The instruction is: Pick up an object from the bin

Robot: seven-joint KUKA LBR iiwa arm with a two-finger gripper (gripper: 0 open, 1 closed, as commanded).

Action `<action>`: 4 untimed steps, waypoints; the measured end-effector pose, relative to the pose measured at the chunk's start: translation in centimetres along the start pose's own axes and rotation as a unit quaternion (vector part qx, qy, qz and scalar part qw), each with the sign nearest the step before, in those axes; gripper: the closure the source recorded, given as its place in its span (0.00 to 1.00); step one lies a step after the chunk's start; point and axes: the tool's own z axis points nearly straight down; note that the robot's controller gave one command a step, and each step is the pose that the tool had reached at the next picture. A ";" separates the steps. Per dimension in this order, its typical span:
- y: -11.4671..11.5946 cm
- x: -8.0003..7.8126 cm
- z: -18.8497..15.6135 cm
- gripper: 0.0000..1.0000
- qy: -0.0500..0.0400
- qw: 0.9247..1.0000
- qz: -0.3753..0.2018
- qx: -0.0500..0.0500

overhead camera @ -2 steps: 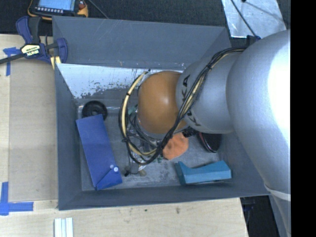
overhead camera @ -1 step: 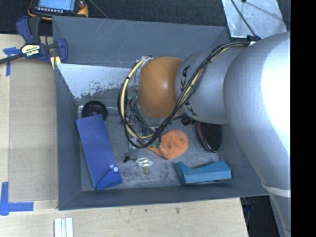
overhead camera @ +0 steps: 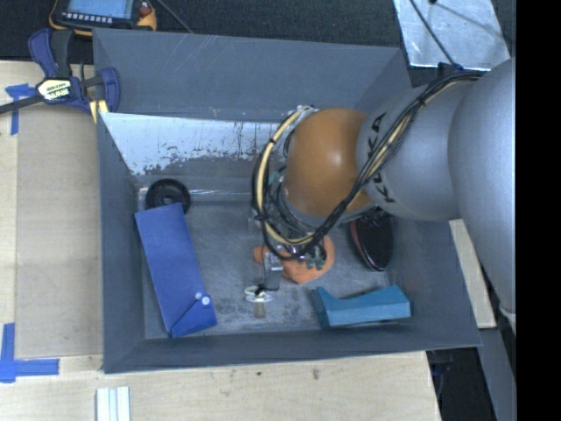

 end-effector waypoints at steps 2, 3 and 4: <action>-2.1 -0.3 -7.9 0.00 -0.007 1.000 0.013 -0.001; -4.6 1.1 1.1 1.00 0.000 0.996 -0.091 0.000; -4.6 1.1 1.1 1.00 0.000 0.996 -0.090 0.000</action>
Offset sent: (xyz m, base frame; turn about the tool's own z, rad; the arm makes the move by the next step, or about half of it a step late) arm -0.0256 -0.0476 0.0488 0.0346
